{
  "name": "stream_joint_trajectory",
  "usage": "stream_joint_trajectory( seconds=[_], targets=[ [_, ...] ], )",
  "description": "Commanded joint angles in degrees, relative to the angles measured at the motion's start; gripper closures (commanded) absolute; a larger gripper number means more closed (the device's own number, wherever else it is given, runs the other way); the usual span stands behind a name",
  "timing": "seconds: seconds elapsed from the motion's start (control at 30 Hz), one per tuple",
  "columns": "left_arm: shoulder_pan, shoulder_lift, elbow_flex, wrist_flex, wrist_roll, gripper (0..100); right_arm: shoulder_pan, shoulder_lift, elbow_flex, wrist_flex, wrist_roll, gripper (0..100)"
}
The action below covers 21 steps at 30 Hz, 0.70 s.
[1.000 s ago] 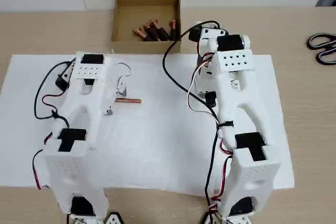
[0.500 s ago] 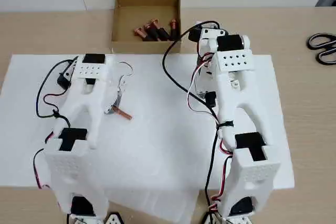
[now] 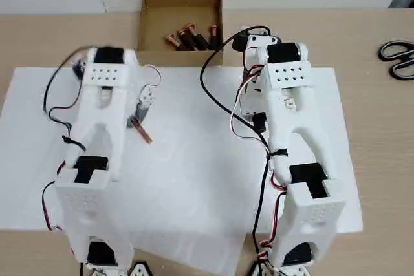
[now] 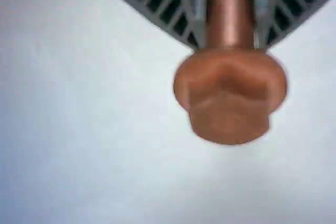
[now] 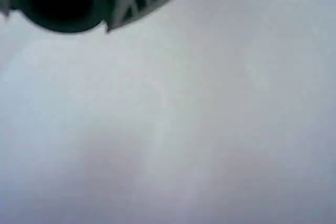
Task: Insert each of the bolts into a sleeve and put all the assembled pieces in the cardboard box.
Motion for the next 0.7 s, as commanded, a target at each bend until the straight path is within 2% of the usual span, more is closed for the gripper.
stream_joint_trajectory(
  seconds=[0.0, 0.07, 0.13, 0.4, 0.57, 0.67],
  targets=[
    [0.0, -0.35, -3.38, 2.2, -22.59, 99, 0.13, -0.57, -0.62, -0.4, 0.53, 98.8],
    [-0.09, 0.7, -2.33, 1.93, -31.21, 99, 0.13, -0.57, -0.62, -0.4, 0.53, 98.8],
    [-0.09, 2.46, -1.89, 2.02, -34.81, 99, 0.13, -0.66, -0.62, -0.31, 0.53, 98.8],
    [-0.35, 11.43, -1.71, 1.76, -36.48, 99, 0.13, -0.66, -0.62, -0.31, 0.53, 98.8],
    [-0.44, 11.52, -4.62, 2.02, -36.75, 92, 0.13, -0.57, -0.62, -0.22, 0.53, 98.8],
    [-0.44, 11.52, -6.2, 2.02, -36.57, 91, 0.13, -0.57, -0.62, -0.22, 0.53, 98.8]
  ],
)
